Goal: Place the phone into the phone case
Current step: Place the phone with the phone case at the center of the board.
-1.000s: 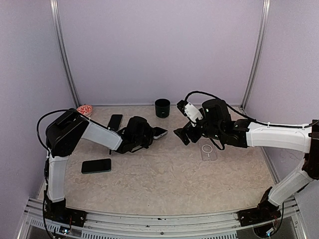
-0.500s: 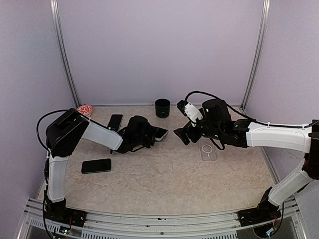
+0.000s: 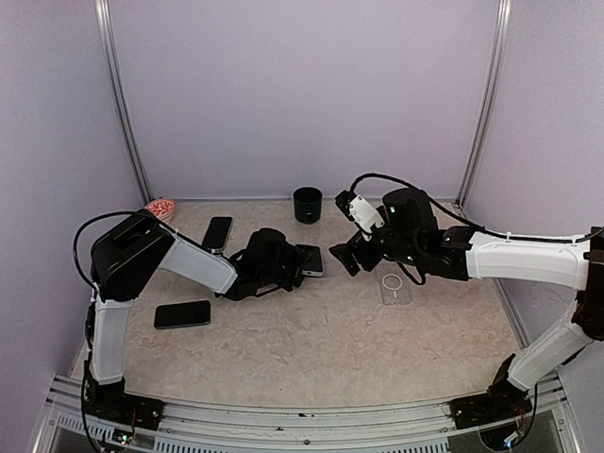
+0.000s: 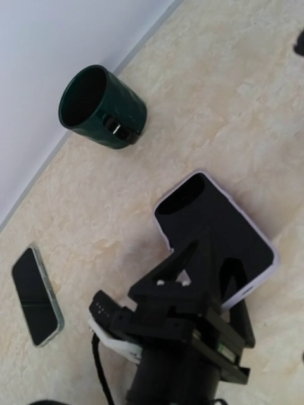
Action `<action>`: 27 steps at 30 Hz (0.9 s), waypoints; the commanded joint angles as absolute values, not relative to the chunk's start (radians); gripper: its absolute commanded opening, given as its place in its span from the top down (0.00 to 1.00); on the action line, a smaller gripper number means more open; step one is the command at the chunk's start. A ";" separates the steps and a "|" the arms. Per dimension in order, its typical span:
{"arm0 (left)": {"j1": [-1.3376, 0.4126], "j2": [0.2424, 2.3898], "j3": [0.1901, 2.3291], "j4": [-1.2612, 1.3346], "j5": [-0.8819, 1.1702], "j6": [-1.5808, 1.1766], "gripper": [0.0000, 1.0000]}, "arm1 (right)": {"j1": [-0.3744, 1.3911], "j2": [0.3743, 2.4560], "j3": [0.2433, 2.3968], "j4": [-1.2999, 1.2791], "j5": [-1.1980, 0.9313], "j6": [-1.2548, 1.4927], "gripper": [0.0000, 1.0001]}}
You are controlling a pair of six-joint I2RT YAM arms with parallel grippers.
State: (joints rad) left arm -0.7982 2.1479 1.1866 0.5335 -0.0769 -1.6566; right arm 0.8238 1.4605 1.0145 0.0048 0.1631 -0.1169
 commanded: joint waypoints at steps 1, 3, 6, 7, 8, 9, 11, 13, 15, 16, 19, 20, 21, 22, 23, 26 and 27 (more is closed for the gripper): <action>-0.792 2.109 1.143 0.591 -0.068 -1.645 0.52 | 0.812 1.450 0.994 0.006 0.170 -0.108 0.00; -0.788 2.102 1.123 0.600 -0.062 -1.645 0.52 | 0.811 1.451 0.994 0.006 0.164 -0.106 0.00; -0.784 2.091 1.085 0.625 -0.054 -1.653 0.51 | 0.811 1.453 0.991 0.006 0.161 -0.104 0.01; -0.784 2.089 1.077 0.632 -0.050 -1.655 0.51 | 0.812 1.454 0.990 0.008 0.160 -0.104 0.00; -0.784 2.087 1.070 0.638 -0.043 -1.656 0.50 | 0.812 1.456 0.989 0.010 0.160 -0.104 0.00; -0.785 2.086 1.067 0.643 -0.039 -1.656 0.49 | 0.810 1.458 0.989 0.012 0.160 -0.104 0.00; -0.789 2.081 1.056 0.651 -0.031 -1.658 0.46 | 0.810 1.466 0.991 0.014 0.155 -0.104 0.00; -0.794 2.074 1.043 0.659 -0.029 -1.662 0.43 | 0.810 1.473 0.992 0.013 0.153 -0.101 0.01; -0.798 2.063 1.033 0.664 -0.027 -1.662 0.43 | 0.810 1.476 0.992 0.013 0.152 -0.100 0.00; -0.801 2.056 1.028 0.665 -0.026 -1.663 0.42 | 0.811 1.477 0.991 0.015 0.150 -0.100 0.00; -0.809 2.042 1.013 0.672 -0.020 -1.664 0.41 | 0.809 1.478 0.990 0.015 0.148 -0.100 0.00; -0.810 2.035 1.007 0.677 -0.017 -1.666 0.41 | 0.810 1.480 0.991 0.015 0.149 -0.101 0.00; -0.810 2.030 1.000 0.684 -0.011 -1.669 0.41 | 0.810 1.480 0.990 0.015 0.148 -0.102 0.01; -0.810 2.024 0.990 0.691 -0.007 -1.671 0.41 | 0.810 1.482 0.992 0.014 0.148 -0.105 0.00; -0.811 2.011 0.980 0.696 -0.006 -1.672 0.41 | 0.808 1.486 0.992 0.013 0.148 -0.108 0.00; -0.813 1.982 0.948 0.701 -0.006 -1.665 0.39 | 0.809 1.502 0.996 0.006 0.151 -0.117 0.00; -0.813 1.967 0.938 0.702 -0.005 -1.664 0.38 | 0.809 1.508 0.998 0.006 0.153 -0.120 0.01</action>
State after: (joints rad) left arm -0.8059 2.0434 0.9691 0.6472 -0.0219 -1.6714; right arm 0.8196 1.4788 1.0008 0.0025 0.1539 -0.1127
